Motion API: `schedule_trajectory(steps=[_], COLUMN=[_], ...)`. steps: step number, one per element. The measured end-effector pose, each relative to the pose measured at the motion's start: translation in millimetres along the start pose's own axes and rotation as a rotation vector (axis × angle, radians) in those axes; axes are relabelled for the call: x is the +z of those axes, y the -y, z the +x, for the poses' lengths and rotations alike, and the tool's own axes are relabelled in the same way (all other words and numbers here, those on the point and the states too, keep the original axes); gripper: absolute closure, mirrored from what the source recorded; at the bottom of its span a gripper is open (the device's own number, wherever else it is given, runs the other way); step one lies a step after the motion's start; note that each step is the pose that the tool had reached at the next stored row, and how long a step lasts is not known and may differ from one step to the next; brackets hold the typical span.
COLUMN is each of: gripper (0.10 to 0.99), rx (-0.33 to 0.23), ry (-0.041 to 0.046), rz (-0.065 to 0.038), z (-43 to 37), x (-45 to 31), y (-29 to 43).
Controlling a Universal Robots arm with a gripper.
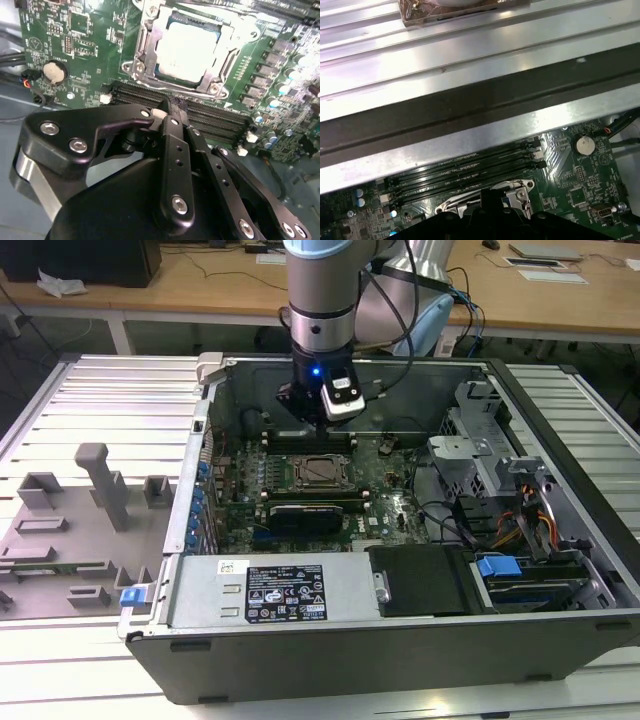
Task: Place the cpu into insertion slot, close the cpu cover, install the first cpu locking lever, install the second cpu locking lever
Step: 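Install the first cpu locking lever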
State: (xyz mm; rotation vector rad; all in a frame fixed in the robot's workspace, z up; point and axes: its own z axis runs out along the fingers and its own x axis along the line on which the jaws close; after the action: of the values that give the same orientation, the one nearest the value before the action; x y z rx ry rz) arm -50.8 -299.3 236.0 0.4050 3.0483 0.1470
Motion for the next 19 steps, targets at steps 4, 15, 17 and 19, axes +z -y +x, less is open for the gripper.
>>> schedule_trajectory(steps=[4,15,17,19], gripper=[0.98,0.98,0.98,0.98], rx=[-0.014,-0.053,-0.061,-0.081], ry=[-0.0002,-0.0035,-0.0031,-0.0038], rz=[0.005,0.039,0.068,0.084], z=[-1.7,-4.6,-4.9,-5.0], x=[-0.6,-1.3,-1.4,-1.3], y=[6.1,16.9,17.8,18.0])
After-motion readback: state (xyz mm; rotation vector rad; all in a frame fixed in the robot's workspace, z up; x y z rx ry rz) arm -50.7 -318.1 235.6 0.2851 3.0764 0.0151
